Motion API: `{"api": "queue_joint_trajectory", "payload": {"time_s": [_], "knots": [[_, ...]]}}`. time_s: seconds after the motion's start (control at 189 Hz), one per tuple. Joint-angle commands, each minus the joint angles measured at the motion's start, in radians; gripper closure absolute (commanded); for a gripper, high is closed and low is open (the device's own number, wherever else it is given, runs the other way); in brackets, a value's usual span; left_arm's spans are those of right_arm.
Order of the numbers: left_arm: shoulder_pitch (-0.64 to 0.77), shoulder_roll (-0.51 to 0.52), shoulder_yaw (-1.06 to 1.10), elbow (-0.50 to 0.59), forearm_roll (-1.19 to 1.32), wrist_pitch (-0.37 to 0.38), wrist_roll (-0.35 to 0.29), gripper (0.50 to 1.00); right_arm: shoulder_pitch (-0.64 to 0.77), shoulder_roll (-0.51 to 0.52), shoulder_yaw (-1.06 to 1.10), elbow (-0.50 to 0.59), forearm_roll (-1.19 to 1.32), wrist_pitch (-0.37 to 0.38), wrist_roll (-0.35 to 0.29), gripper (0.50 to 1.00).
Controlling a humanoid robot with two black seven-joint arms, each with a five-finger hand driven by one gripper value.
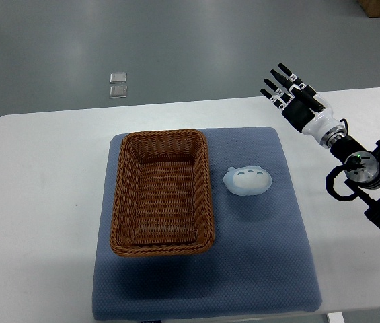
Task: Place blue toy in brown basket
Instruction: 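Reach the right hand over the pale blue plush toy beside the basket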
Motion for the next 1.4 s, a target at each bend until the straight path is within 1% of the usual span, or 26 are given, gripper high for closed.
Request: {"api": "queue_joint_trajectory", "payload": {"time_s": [0.0,0.223,0.318,0.53,0.641,0.71,0.79,0.837,0.911,0.991,1.076,1.155,1.272,1.394], "knots": [[0.000,0.000,0.000,0.004,-0.001,0.000,0.000,0.500,-0.001,0.001,-0.002,0.000,0.000,-0.002,-0.001,0.587],[0.000,0.000,0.000,-0.001,0.000,-0.001,0.000,0.500,0.004,-0.003,-0.011,0.002,-0.001,0.009,-0.001,0.587],[0.000,0.000,0.000,-0.001,-0.001,-0.001,0.000,0.500,0.010,-0.021,-0.017,0.006,-0.017,0.013,-0.003,0.587],[0.000,0.000,-0.002,-0.001,-0.001,-0.001,0.000,0.500,0.071,-0.070,-0.021,0.015,-0.161,0.090,-0.009,0.589],[0.000,0.000,-0.002,-0.004,0.000,-0.003,0.000,0.500,0.131,-0.108,-0.072,0.023,-0.343,0.107,-0.038,0.587],[0.000,0.000,0.000,-0.006,0.000,-0.006,0.000,0.500,0.181,-0.147,-0.143,0.049,-0.506,0.125,-0.039,0.589],[0.000,0.000,-0.002,-0.006,0.000,-0.006,0.000,0.500,0.235,-0.200,-0.230,0.081,-0.621,0.154,-0.041,0.587],[0.000,0.000,-0.002,-0.007,0.000,-0.006,0.000,0.500,0.289,-0.237,-0.334,0.101,-0.678,0.168,-0.044,0.587],[0.000,0.000,-0.002,-0.007,0.000,-0.006,0.000,0.500,0.373,-0.263,-0.495,0.118,-0.730,0.171,-0.049,0.589],[0.000,0.000,-0.003,-0.007,0.000,-0.006,0.000,0.500,0.497,-0.282,-0.718,0.146,-0.784,0.167,-0.082,0.589],[0.000,0.000,-0.005,-0.006,0.000,-0.006,0.000,0.500,0.597,-0.282,-0.871,0.158,-0.790,0.159,-0.116,0.589],[0.000,0.000,-0.005,-0.006,0.000,-0.006,0.000,0.500,0.643,-0.276,-0.966,0.186,-0.790,0.156,-0.137,0.589],[0.000,0.000,-0.006,-0.004,0.000,-0.006,0.000,0.500,0.685,-0.280,-1.028,0.227,-0.788,0.156,-0.170,0.589],[0.000,0.000,-0.006,-0.001,0.000,-0.006,0.000,0.500,0.723,-0.285,-1.077,0.273,-0.787,0.153,-0.174,0.589]]}}
